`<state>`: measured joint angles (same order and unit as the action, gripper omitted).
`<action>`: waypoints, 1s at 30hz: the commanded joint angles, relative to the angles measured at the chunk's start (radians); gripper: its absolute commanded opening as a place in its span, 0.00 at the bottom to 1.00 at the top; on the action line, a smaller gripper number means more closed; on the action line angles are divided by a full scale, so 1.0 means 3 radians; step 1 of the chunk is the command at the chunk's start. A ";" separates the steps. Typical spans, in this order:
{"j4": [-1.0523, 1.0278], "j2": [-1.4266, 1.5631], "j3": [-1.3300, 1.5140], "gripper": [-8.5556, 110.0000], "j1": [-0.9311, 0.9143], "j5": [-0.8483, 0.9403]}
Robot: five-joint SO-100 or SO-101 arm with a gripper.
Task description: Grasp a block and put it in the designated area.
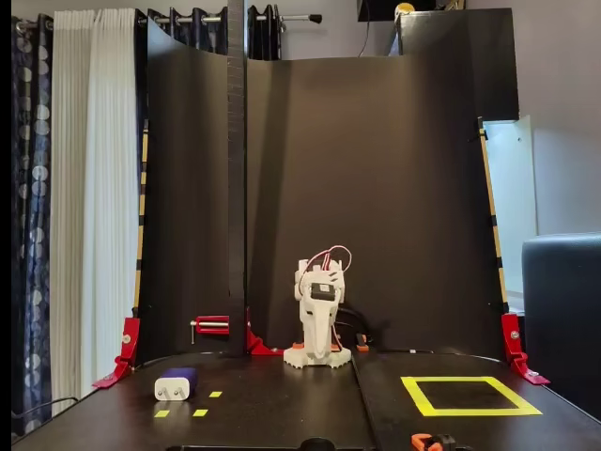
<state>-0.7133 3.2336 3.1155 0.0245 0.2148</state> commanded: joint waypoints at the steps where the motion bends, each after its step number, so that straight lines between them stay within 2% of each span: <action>1: 0.0041 -0.0230 -0.0332 0.07 -0.0046 0.0107; 14: 0.0015 -0.1519 -0.1514 0.08 -0.0205 0.1381; 30: -0.0701 -0.2874 -0.2823 0.08 -0.0440 0.3262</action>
<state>-0.8851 2.4130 2.3470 -0.0951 1.1382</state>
